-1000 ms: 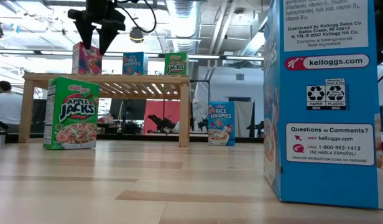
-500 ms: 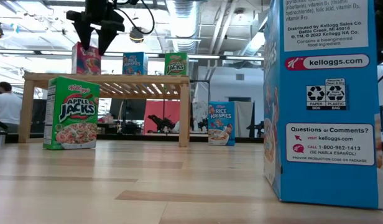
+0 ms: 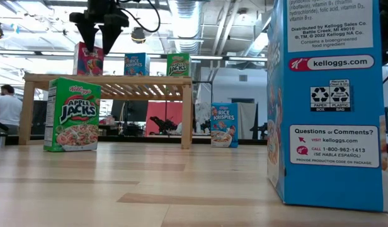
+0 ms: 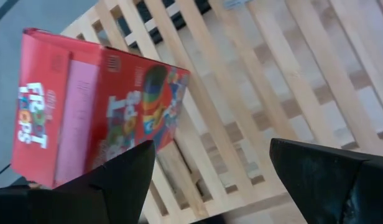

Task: Stack cereal on shelf
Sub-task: Put the bottom red cereal box on the shelf

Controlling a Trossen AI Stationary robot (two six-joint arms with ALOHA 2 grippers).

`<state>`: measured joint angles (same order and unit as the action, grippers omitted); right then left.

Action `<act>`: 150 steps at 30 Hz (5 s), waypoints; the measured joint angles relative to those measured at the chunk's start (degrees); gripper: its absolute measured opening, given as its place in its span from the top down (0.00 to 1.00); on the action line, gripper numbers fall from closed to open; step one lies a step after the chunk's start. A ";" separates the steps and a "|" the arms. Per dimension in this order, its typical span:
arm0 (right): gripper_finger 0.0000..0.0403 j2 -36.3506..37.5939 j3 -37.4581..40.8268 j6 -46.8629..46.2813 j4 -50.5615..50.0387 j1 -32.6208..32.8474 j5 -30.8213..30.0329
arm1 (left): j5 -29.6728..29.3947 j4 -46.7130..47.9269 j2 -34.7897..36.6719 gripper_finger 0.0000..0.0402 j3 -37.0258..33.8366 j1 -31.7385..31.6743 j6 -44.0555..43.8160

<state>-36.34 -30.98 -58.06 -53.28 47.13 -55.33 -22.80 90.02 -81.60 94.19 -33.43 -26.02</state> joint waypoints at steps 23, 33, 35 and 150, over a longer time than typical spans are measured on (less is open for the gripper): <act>0.35 -0.02 0.00 0.00 0.00 -0.02 0.00 | -3.04 -3.05 12.01 0.23 -13.11 4.94 -7.95; 0.35 -0.02 0.00 0.00 -0.01 -0.01 0.00 | -5.91 -7.52 11.13 0.23 -13.11 4.91 -6.16; 0.35 -0.02 0.00 0.00 0.00 -0.02 0.00 | -6.64 -7.45 11.13 0.23 -13.11 4.62 -6.24; 0.35 -0.02 0.00 0.00 0.00 0.00 0.00 | -20.92 -32.08 27.04 0.66 -39.03 1.04 -19.65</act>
<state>-36.36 -30.98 -58.06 -53.28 47.13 -55.33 -43.73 57.93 -54.57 55.17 -32.39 -45.67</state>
